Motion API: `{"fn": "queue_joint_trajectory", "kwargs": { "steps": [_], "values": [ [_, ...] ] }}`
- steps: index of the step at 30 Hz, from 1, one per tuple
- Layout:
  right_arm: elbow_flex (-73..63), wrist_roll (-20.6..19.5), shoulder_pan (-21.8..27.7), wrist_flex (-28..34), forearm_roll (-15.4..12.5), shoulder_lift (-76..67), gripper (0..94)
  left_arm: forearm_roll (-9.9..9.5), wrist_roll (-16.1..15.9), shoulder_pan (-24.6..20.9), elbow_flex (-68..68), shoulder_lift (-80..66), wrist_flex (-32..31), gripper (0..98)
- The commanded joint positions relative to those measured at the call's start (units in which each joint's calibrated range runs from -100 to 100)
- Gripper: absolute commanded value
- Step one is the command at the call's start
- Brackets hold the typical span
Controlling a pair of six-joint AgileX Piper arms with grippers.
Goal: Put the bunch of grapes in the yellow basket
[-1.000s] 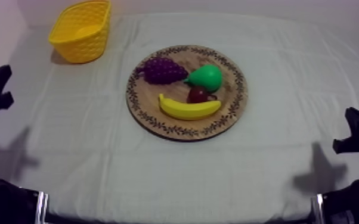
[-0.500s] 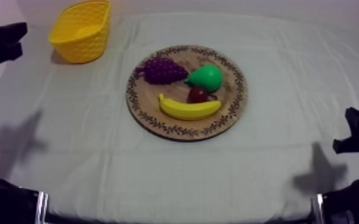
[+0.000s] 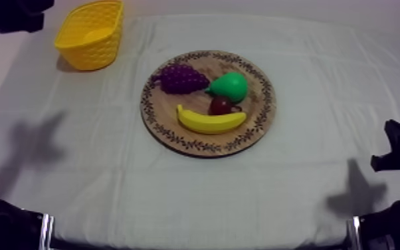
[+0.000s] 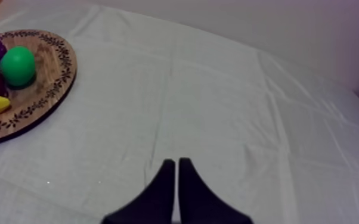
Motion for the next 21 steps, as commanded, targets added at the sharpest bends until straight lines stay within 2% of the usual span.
{"fn": "queue_joint_trajectory", "kwargs": {
  "steps": [1, 11, 21],
  "values": [
    [0.0, 0.0, 0.0, 0.0, 0.0, 0.0, 0.5, 0.08, -1.5, 1.0, -5.7, 3.7, 3.6, 0.0],
    [0.0, 0.0, 0.0, 0.0, 0.0, 0.0, 0.5, 0.56, -3.2, 4.5, -16.0, 17.7, 5.5, 0.0],
    [0.0, 0.0, 0.0, 0.0, 0.0, 0.0, 0.5, 1.18, -3.8, 4.4, -26.1, 30.1, 8.3, 0.0]
  ]
}}
